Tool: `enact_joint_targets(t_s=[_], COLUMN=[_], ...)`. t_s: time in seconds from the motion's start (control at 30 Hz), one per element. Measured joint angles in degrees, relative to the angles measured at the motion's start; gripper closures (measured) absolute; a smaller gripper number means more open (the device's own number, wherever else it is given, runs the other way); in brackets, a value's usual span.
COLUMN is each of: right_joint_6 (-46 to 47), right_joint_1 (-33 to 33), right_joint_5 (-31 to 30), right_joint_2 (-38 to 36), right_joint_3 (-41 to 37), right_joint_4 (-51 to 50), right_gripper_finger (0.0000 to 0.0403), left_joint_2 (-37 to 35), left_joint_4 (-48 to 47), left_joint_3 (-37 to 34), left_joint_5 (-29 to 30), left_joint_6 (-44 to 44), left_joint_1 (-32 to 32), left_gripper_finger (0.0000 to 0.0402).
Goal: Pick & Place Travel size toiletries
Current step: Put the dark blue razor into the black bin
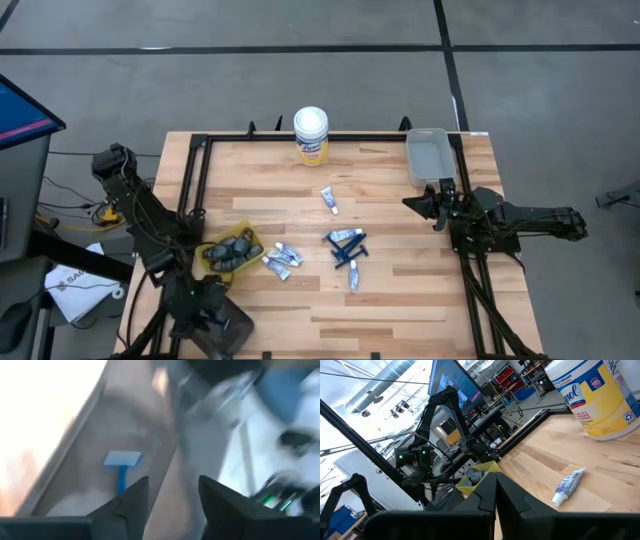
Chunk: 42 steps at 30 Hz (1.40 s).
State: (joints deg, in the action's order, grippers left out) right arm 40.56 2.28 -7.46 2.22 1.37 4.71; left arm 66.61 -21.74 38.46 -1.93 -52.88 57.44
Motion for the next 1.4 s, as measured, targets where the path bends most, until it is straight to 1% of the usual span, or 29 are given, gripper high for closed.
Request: enact_joint_targets(t_s=[0.13, 0.2, 0.3, 0.37, 0.43, 0.5, 0.6, 0.73, 0.9, 1.03, 1.1, 1.2, 1.27, 1.4], right_joint_6=[0.0, 0.0, 0.0, 0.0, 0.0, 0.0, 0.0, 0.0, 0.0, 0.0, 0.0, 0.0, 0.0, 0.0], right_joint_1=[0.0, 0.0, 0.0, 0.0, 0.0, 0.0, 0.0, 0.0, 0.0, 0.0, 0.0, 0.0, 0.0, 0.0], right_joint_5=[0.0, 0.0, 0.0, 0.0, 0.0, 0.0, 0.0, 0.0, 0.0, 0.0, 0.0, 0.0, 0.0, 0.0], right_joint_2=[0.0, 0.0, 0.0, 0.0, 0.0, 0.0, 0.0, 0.0, 0.0, 0.0, 0.0, 0.0, 0.0, 0.0], right_joint_3=[0.0, 0.0, 0.0, 0.0, 0.0, 0.0, 0.0, 0.0, 0.0, 0.0, 0.0, 0.0, 0.0, 0.0], right_joint_4=[0.0, 0.0, 0.0, 0.0, 0.0, 0.0, 0.0, 0.0, 0.0, 0.0, 0.1, 0.1, 0.0, 0.0], right_gripper_finger=[0.0403, 0.0403, 0.0403, 0.0403, 0.0403, 0.0403, 0.0403, 0.0403, 0.0403, 0.0403, 0.0403, 0.0403, 0.0403, 0.0403], left_joint_2=[0.0, 0.0, 0.0, 0.0, 0.0, 0.0, 0.3, 3.9, 13.1, 21.9, 25.9, 31.0, 33.6, 37.0], left_joint_4=[13.1, 20.0, 29.4, 34.2, 38.0, 41.1, 43.5, 43.6, 43.6, 43.4, 42.1, 40.4, 40.4, 40.1], left_joint_3=[0.0, 0.0, 0.0, 0.0, 0.0, 0.0, 0.1, 2.0, 6.9, 10.8, 12.5, 14.4, 14.8, 14.7], left_joint_5=[0.7, 2.8, 6.9, 10.8, 14.4, 15.9, 16.1, 15.0, 13.1, 14.0, 15.0, 18.2, 19.9, 21.5], left_joint_6=[1.5, 4.0, 13.2, 20.0, 25.0, 30.2, 36.3, 37.8, 37.7, 37.8, 37.8, 37.7, 37.6, 37.2], left_joint_1=[-7.2, -11.8, -18.9, -23.9, -29.1, -34.1, -40.6, -46.6, -49.6, -49.9, -49.8, -49.1, -48.6, -47.9], left_gripper_finger=[0.0217, 0.0217, 0.0221, 0.0225, 0.0226, 0.0221, 0.0207, 0.0183, 0.0157, 0.0154, 0.0157, 0.0158, 0.0158, 0.0159])
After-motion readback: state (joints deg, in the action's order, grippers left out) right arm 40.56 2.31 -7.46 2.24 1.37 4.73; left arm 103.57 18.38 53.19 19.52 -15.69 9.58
